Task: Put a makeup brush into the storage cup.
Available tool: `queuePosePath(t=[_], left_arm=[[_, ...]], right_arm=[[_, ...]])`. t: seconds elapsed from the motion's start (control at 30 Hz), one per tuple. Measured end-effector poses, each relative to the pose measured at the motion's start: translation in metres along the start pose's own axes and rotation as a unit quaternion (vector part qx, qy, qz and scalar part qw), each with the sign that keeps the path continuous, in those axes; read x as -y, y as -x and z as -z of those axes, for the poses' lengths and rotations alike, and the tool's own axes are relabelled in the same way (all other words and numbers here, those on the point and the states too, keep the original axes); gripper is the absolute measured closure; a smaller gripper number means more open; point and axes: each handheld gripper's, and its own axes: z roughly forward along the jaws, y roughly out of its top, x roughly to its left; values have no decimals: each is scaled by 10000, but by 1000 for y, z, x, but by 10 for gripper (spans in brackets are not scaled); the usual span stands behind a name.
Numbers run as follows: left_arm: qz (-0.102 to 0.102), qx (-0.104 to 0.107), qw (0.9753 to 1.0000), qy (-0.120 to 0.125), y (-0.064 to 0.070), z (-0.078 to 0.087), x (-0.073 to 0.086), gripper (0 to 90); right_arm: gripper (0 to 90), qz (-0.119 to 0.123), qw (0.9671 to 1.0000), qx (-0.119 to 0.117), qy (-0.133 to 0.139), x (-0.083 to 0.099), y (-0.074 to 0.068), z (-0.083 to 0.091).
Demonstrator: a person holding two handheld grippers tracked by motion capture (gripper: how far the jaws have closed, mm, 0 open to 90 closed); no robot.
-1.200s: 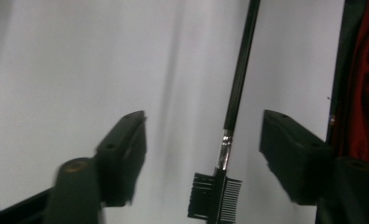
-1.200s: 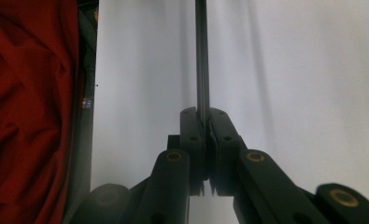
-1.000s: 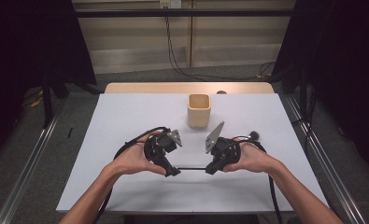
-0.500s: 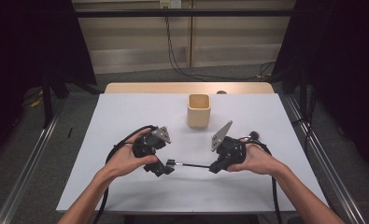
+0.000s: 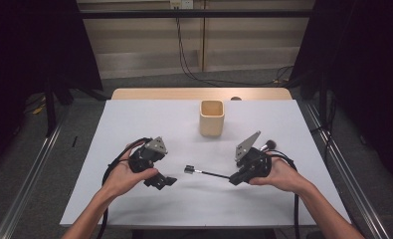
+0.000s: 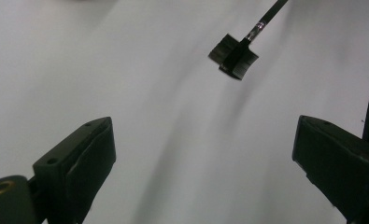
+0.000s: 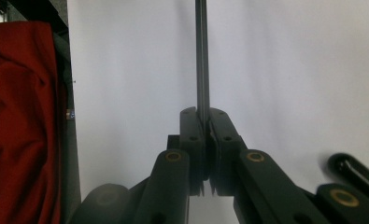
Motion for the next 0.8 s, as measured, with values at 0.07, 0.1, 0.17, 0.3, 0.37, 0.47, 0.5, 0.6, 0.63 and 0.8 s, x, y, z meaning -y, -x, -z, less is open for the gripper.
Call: queuePosePath(t=[0.07, 0.1, 0.17, 0.3, 0.37, 0.47, 0.5, 0.6, 0.63, 0.8], left_arm=[[53, -11, 10000, 72, 0, 1, 5, 60], [64, 13, 9999, 99, 0, 2, 7, 60], [129, -54, 9998, 106, 0, 2, 11, 60], [218, -108, 9994, 246, 3, 2, 17, 57], [261, -119, 9992, 285, 4, 2, 20, 55], [334, -166, 9986, 370, 5, 1, 25, 55], [342, -182, 9984, 413, 4, 1, 27, 55], [394, -221, 9978, 491, 5, 1, 30, 55], [408, -214, 9976, 516, 5, 1, 30, 55], [418, -265, 9972, 569, 6, 0, 32, 55]], right_arm=[[860, -87, 10000, -6, 18, 3, -1, 0], [860, -87, 10000, -6, 18, 3, -1, 0], [860, -127, 9999, 57, 28, 6, -2, 0], [860, -209, 9996, 111, 160, 8, -4, -1], [860, -230, 9992, 158, 287, 9, -5, -2], [860, -326, 9983, 213, 433, 12, -6, -3], [860, -351, 9980, 231, 480, 13, -5, -3], [860, -454, 9964, 283, 655, 16, -5, -5], [860, -499, 9955, 259, 762, 16, -6, -5], [860, -630, 9936, 249, 902, 19, -5, -11]])
